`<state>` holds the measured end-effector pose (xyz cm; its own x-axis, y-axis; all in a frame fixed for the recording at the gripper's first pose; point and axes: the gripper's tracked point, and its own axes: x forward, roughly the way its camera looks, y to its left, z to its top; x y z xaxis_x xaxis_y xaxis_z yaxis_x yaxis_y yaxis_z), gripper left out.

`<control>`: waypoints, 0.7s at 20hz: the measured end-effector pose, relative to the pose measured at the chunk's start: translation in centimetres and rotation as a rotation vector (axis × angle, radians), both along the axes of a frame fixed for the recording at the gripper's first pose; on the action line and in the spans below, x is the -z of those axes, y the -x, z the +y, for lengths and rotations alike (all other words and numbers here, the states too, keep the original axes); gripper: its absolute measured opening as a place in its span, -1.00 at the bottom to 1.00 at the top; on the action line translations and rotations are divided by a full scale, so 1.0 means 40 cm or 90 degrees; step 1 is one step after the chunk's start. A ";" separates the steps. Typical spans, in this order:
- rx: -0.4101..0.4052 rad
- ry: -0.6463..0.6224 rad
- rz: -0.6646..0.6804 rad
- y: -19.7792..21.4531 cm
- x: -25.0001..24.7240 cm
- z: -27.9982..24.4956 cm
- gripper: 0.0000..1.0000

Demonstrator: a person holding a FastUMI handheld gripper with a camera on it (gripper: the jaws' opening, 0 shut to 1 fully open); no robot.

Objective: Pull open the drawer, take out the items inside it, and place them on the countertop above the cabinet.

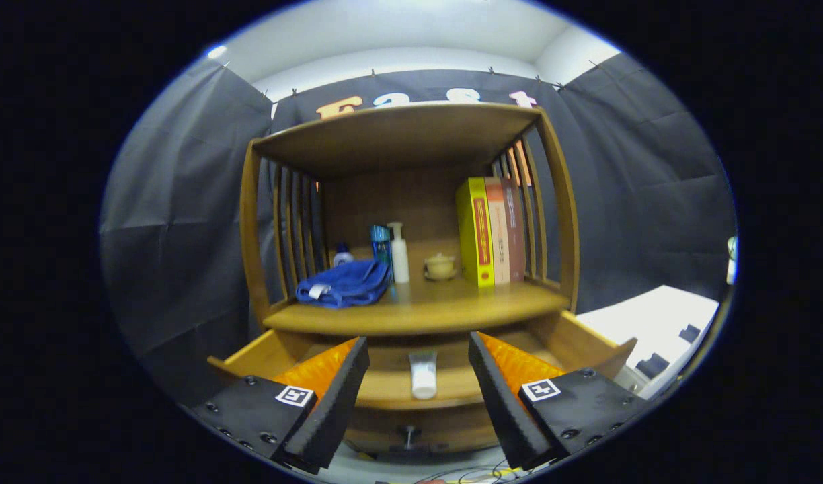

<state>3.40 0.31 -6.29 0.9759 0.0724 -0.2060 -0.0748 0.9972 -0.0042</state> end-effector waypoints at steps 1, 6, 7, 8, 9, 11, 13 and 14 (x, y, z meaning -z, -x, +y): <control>0.005 0.022 0.022 -0.036 -0.020 -0.012 0.95; -0.013 0.149 0.251 -0.180 0.103 -0.014 0.94; -0.026 0.154 0.308 -0.182 0.152 -0.004 0.95; -0.038 0.147 0.350 -0.193 0.200 0.010 0.96; -0.035 0.139 0.390 -0.201 0.240 0.017 0.98; -0.033 0.121 0.464 -0.210 0.316 0.029 0.98; -0.024 0.112 0.532 -0.215 0.386 0.025 0.98; -0.021 0.109 0.560 -0.215 0.419 0.025 0.98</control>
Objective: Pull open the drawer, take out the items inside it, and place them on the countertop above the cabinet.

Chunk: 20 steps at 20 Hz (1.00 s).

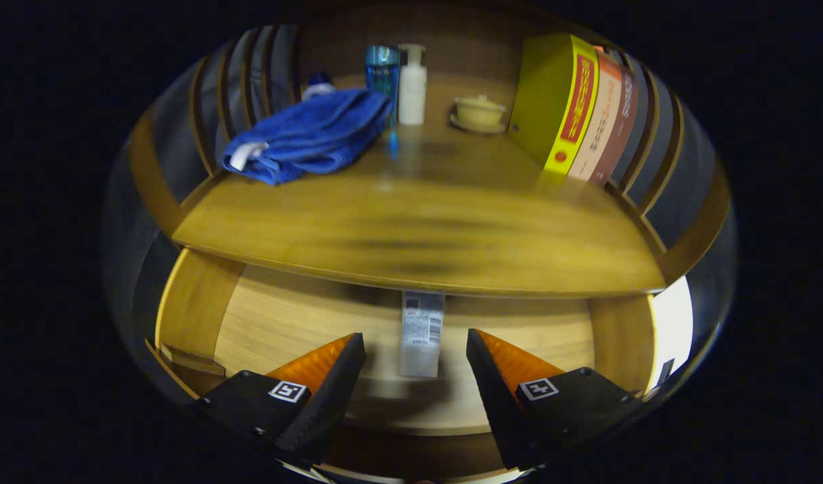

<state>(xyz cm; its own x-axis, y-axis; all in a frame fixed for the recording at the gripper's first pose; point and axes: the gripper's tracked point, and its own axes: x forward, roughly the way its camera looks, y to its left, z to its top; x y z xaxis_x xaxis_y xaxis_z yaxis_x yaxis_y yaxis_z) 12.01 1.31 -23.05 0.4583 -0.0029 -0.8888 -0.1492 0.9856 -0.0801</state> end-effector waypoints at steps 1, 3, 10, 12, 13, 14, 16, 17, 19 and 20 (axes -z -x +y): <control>0.003 0.003 0.026 0.006 0.026 -0.005 0.98; 0.011 0.015 0.058 0.012 0.069 -0.015 0.96; 0.024 0.017 0.120 -0.005 0.111 -0.008 0.80; 0.022 0.015 0.137 -0.009 0.127 -0.012 0.67; 0.022 0.011 0.142 -0.012 0.133 -0.013 0.49; 0.029 -0.002 0.145 -0.011 0.129 -0.011 0.32; 0.032 -0.005 0.141 -0.022 0.099 -0.011 0.08; 0.036 -0.013 0.147 -0.017 0.078 -0.005 0.01; 0.028 -0.045 0.146 -0.018 0.019 0.025 -0.05; 0.022 -0.053 0.141 -0.024 -0.017 0.038 -0.05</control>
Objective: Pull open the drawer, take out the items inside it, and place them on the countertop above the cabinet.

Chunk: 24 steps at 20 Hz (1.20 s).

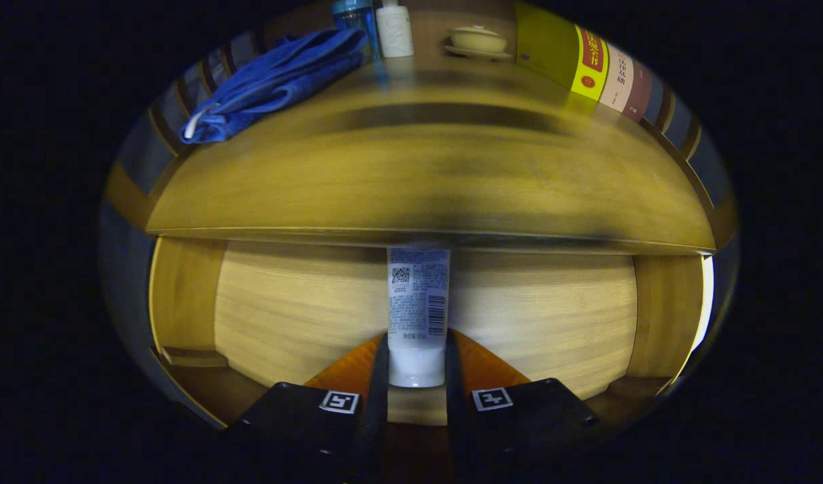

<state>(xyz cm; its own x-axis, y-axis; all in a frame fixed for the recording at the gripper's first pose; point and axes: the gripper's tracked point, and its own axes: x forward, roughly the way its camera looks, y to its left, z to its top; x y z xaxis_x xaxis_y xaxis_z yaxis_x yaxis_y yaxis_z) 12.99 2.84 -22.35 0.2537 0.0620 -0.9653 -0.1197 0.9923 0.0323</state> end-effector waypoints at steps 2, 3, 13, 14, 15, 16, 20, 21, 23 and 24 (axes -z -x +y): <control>-0.009 -0.007 -0.011 -0.015 -0.082 0.017 -0.05; -0.013 -0.013 -0.013 -0.022 -0.125 0.026 -0.05; -0.052 -0.044 0.001 0.126 -0.316 0.005 -0.06; -0.059 -0.045 -0.008 0.136 -0.336 0.008 -0.06; -0.062 -0.051 -0.021 0.140 -0.359 0.012 -0.06; -0.067 -0.057 -0.041 0.134 -0.388 0.020 -0.06; -0.054 -0.037 -0.148 -0.011 -0.493 0.027 -0.06; -0.048 -0.013 -0.172 -0.070 -0.505 0.016 -0.06; -0.026 0.022 -0.198 -0.170 -0.514 0.006 -0.06; -0.010 0.023 -0.197 -0.213 -0.503 0.012 -0.06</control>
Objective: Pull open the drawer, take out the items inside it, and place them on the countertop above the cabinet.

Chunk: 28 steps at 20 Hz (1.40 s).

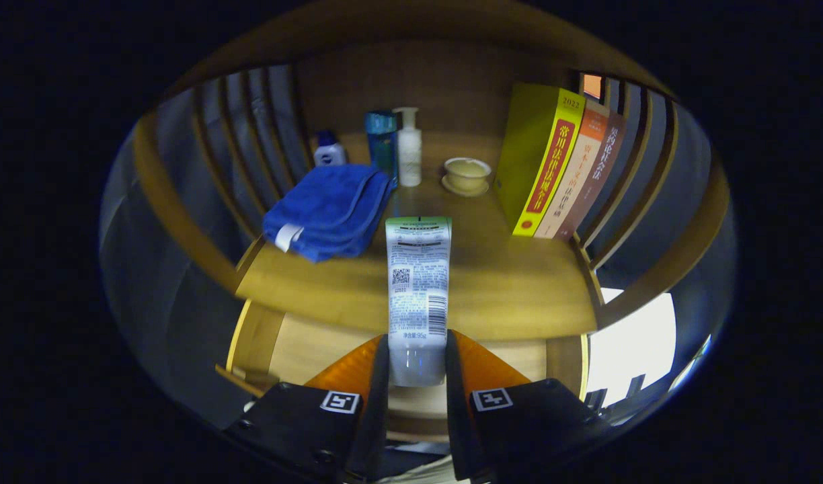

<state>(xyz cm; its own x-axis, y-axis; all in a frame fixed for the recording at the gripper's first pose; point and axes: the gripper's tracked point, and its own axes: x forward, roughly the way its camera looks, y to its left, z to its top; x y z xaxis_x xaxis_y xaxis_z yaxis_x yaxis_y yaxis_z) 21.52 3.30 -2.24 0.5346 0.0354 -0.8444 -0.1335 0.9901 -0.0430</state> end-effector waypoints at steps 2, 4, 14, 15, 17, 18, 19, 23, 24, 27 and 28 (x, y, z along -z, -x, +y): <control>0.030 -0.012 0.013 -0.057 0.046 0.018 -0.06; 0.048 -0.005 0.022 -0.102 0.089 0.014 -0.06; 0.079 0.024 0.052 -0.144 0.191 0.022 -0.02; 0.080 0.023 0.058 -0.139 0.198 0.020 0.00; 0.080 0.020 0.054 -0.141 0.205 0.023 0.05; 0.080 0.019 0.052 -0.140 0.205 0.025 0.07; 0.080 0.020 0.053 -0.137 0.206 0.024 0.10; 0.082 0.026 0.048 -0.134 0.198 0.025 0.41; 0.078 0.026 0.047 -0.130 0.193 0.027 0.55; 0.064 0.023 0.019 -0.129 0.155 0.033 0.90; 0.054 0.023 0.001 -0.122 0.129 0.036 0.95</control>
<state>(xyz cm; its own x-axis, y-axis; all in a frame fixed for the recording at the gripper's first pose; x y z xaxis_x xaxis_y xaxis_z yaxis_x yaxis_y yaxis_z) 26.40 4.75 -7.42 0.5330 -0.0405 -0.8451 -0.0492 0.9957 -0.0788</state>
